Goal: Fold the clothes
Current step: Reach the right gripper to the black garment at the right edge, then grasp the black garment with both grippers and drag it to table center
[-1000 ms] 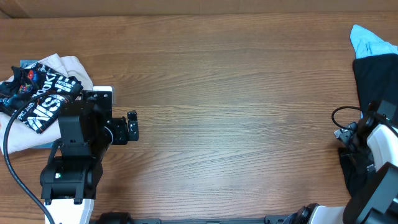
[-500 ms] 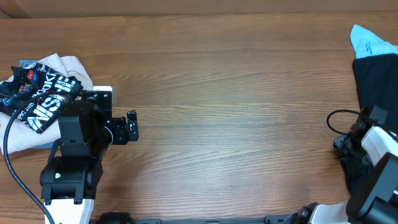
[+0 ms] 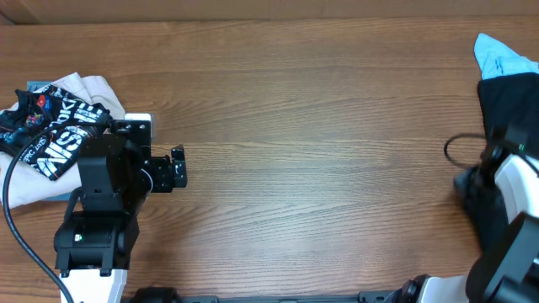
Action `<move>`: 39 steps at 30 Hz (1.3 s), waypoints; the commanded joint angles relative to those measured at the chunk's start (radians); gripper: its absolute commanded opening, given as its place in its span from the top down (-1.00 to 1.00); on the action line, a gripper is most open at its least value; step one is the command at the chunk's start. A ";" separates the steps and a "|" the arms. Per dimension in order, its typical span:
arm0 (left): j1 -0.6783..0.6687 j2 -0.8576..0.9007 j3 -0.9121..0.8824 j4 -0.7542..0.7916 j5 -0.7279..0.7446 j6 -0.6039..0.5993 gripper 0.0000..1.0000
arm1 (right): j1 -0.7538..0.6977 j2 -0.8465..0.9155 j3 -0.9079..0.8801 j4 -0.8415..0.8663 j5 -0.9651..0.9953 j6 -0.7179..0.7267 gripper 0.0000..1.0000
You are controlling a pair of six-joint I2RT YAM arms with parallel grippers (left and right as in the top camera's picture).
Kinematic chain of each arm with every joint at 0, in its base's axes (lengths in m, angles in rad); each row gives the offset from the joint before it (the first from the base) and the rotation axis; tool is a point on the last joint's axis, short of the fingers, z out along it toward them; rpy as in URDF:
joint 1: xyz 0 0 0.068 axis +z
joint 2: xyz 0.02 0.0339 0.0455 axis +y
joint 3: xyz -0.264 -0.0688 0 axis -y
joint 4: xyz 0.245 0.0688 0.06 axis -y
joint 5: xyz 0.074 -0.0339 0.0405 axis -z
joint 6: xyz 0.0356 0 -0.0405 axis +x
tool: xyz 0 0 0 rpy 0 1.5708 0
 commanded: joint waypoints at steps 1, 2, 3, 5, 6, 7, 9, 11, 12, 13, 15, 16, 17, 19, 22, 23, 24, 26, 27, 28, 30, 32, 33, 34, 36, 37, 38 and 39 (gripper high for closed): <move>-0.006 -0.001 0.029 0.005 0.015 -0.010 -0.94 | 0.113 -0.105 0.209 -0.039 -0.040 -0.113 0.92; -0.006 -0.001 0.029 0.006 0.015 -0.010 -0.93 | 0.166 -0.117 0.274 -0.057 -0.080 -0.150 0.92; -0.006 -0.001 0.029 0.009 0.014 -0.010 -0.93 | 0.219 -0.124 0.321 -0.069 -0.106 -0.164 0.92; -0.006 -0.001 0.029 0.012 0.014 -0.010 -0.93 | 0.316 -0.126 0.379 -0.083 -0.126 -0.164 0.92; -0.006 -0.001 0.029 0.012 0.014 -0.010 -0.93 | 0.400 -0.126 0.398 -0.078 -0.141 -0.164 0.92; -0.006 -0.001 0.029 0.012 0.014 -0.010 -0.93 | 0.436 -0.126 0.398 -0.069 -0.146 -0.164 0.92; -0.006 -0.001 0.029 0.012 0.014 -0.010 -0.93 | 0.602 -0.098 0.395 -0.024 -0.148 -0.181 0.92; -0.006 -0.001 0.029 0.012 0.014 -0.010 -0.94 | 0.695 -0.063 0.394 0.012 -0.148 -0.182 0.92; -0.006 -0.001 0.029 0.012 0.014 -0.010 -0.94 | 0.728 -0.045 0.394 0.029 -0.148 -0.182 0.92; -0.006 -0.001 0.029 0.012 0.014 -0.010 -0.94 | 0.773 -0.016 0.394 0.066 -0.148 -0.182 0.92; -0.006 -0.001 0.029 0.012 0.014 -0.010 -0.94 | 0.825 0.024 0.394 0.134 -0.148 -0.182 0.92; -0.006 -0.001 0.029 0.012 0.014 -0.010 -0.95 | 0.844 0.041 0.394 0.171 -0.148 -0.182 0.92; -0.006 -0.001 0.029 0.012 0.014 -0.010 -0.97 | 0.859 0.056 0.394 0.208 -0.148 -0.182 0.92; -0.006 -0.001 0.029 0.012 0.014 -0.010 -0.99 | 0.893 0.093 0.394 0.340 -0.149 -0.182 0.92; -0.006 0.001 0.029 0.012 0.014 -0.010 -0.99 | 0.912 0.124 0.394 0.563 -0.214 -0.183 0.92; -0.006 0.002 0.029 0.012 0.014 -0.010 -0.99 | 0.914 0.130 0.394 0.687 -0.265 -0.182 0.92; -0.006 0.002 0.029 0.012 0.014 -0.010 -0.99 | 0.914 0.130 0.394 0.744 -0.285 -0.182 0.92; -0.006 0.003 0.029 0.015 0.014 -0.010 -1.00 | 0.914 0.131 0.394 0.832 -0.298 -0.182 0.82; -0.006 0.003 0.029 0.018 0.015 -0.010 -1.00 | 0.914 0.131 0.394 0.838 -0.298 -0.182 0.70; -0.006 0.003 0.029 0.022 0.015 -0.010 -1.00 | 0.914 0.131 0.394 0.829 -0.298 -0.182 0.63; -0.006 0.003 0.029 0.032 0.016 -0.010 -1.00 | 0.909 0.131 0.394 0.730 -0.296 -0.231 -0.09; -0.006 0.004 0.029 0.049 0.039 -0.010 -1.00 | 0.894 0.127 0.394 0.640 -0.253 -0.281 -1.00; -0.006 0.007 0.029 0.059 0.058 -0.010 -1.00 | 0.884 0.122 0.394 0.599 -0.201 -0.287 -1.00; -0.006 0.011 0.029 0.071 0.079 -0.010 -1.00 | 0.872 0.111 0.394 0.560 -0.143 -0.287 -1.00; -0.007 0.034 0.029 0.095 0.115 -0.011 -1.00 | 0.829 0.063 0.396 0.484 -0.048 -0.287 -1.00; -0.010 0.061 0.029 0.109 0.155 -0.028 -1.00 | 0.801 0.031 0.396 0.443 -0.014 -0.285 -1.00; -0.018 0.083 0.029 0.118 0.180 -0.037 -1.00 | 0.776 0.005 0.396 0.410 0.002 -0.278 -1.00; -0.026 0.101 0.029 0.127 0.198 -0.040 -1.00 | 0.756 -0.016 0.396 0.386 0.003 -0.277 -1.00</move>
